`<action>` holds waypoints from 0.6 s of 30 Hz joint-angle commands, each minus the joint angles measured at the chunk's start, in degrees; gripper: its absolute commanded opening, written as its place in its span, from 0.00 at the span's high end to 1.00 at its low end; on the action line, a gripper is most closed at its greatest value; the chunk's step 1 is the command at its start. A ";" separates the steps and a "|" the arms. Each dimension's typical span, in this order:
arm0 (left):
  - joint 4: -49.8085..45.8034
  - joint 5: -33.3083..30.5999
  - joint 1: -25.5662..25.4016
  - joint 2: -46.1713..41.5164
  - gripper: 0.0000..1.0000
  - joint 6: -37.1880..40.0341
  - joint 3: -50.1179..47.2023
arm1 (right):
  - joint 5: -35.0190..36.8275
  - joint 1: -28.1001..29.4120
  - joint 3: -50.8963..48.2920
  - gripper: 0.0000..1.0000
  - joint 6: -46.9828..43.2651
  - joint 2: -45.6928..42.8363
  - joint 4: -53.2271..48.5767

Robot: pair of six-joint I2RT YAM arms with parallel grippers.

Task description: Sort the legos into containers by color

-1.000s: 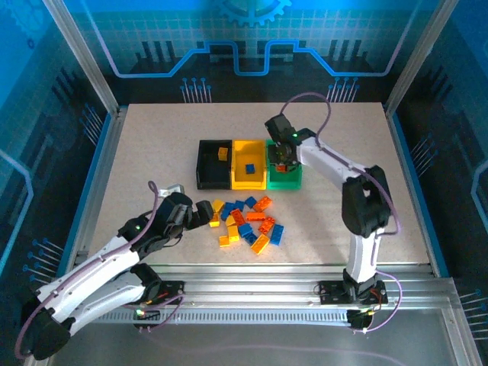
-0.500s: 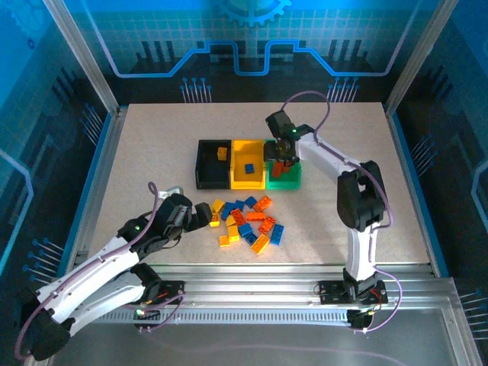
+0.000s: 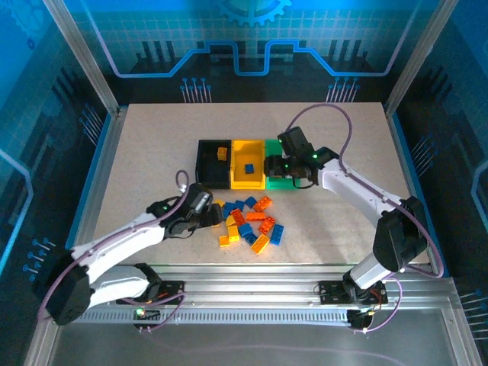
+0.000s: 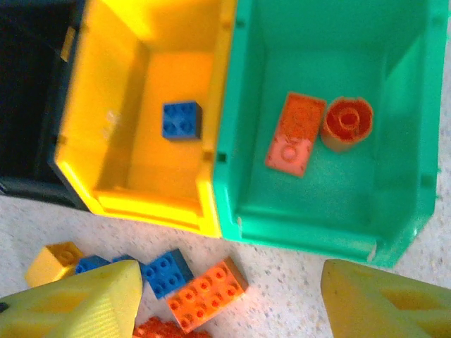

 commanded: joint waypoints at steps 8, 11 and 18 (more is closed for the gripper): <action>5.69 0.90 -1.05 10.48 0.34 2.60 2.10 | 0.28 -0.38 -3.06 0.30 0.12 -4.52 1.18; 6.70 0.19 -1.03 12.25 0.38 2.60 1.46 | 0.24 -0.51 -3.10 0.30 -0.06 -5.40 1.35; 7.64 -1.87 -1.01 13.42 0.66 2.64 1.38 | 0.14 -0.72 -3.30 0.30 -0.06 -6.61 1.23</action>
